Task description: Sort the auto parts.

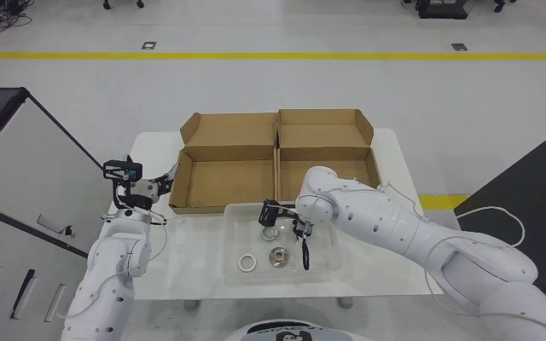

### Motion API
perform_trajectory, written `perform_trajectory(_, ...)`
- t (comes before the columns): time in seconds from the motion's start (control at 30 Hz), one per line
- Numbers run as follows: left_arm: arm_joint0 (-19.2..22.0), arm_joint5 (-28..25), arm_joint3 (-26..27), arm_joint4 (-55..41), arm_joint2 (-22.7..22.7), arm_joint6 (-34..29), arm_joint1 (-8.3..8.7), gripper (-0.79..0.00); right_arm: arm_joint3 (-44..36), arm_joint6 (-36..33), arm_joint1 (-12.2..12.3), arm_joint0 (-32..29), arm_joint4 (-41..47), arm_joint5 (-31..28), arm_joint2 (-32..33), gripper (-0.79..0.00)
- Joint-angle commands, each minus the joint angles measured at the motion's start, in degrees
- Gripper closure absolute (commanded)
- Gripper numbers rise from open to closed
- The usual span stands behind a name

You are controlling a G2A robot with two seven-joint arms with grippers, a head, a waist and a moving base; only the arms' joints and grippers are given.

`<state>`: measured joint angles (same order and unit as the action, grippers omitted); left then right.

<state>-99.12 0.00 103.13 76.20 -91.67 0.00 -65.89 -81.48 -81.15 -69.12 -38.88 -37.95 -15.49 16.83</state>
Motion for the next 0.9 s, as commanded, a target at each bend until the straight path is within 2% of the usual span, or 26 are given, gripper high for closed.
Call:
perform_trajectory(0.0, 0.0, 0.0, 0.0, 0.0, 0.0, 0.0, 0.00, -0.785, 0.1, 0.0, -0.1, -0.1, -0.1, -0.1, 0.2, -0.311)
perform_trajectory(0.37, 0.0, 0.0, 0.0, 0.0, 0.0, 0.0, 0.00, -0.785, -0.1, -0.8, 0.1, -0.7, -0.3, -0.2, 1.6, -0.265)
perform_trajectory(0.6, 0.0, 0.0, 0.0, 0.0, 0.0, 0.0, 0.00, -0.785, -0.4, -1.4, 0.2, -1.3, -0.5, -0.4, 2.2, -0.209)
perform_trajectory(0.63, 0.0, 0.0, 0.0, 0.0, 0.0, 0.0, 0.00, -0.785, -0.4, -1.4, 0.2, -1.4, -0.5, -0.4, 2.3, -0.197)
perform_trajectory(0.77, 0.0, 0.0, 0.0, 0.0, 0.0, 0.0, 0.00, -0.785, -0.5, -1.4, 0.2, -1.7, -0.7, -0.5, 2.7, -0.065)
perform_trajectory(0.8, 0.0, 0.0, 0.0, 0.0, 0.0, 0.0, 0.00, -0.785, -0.5, -1.5, 0.2, -1.7, -0.6, -0.5, 2.8, 0.000)
perform_trajectory(0.87, 0.0, 0.0, 0.0, 0.0, 0.0, 0.0, 0.00, -0.785, -0.7, -1.9, 0.3, -1.9, -0.6, -0.6, 2.9, 0.000)
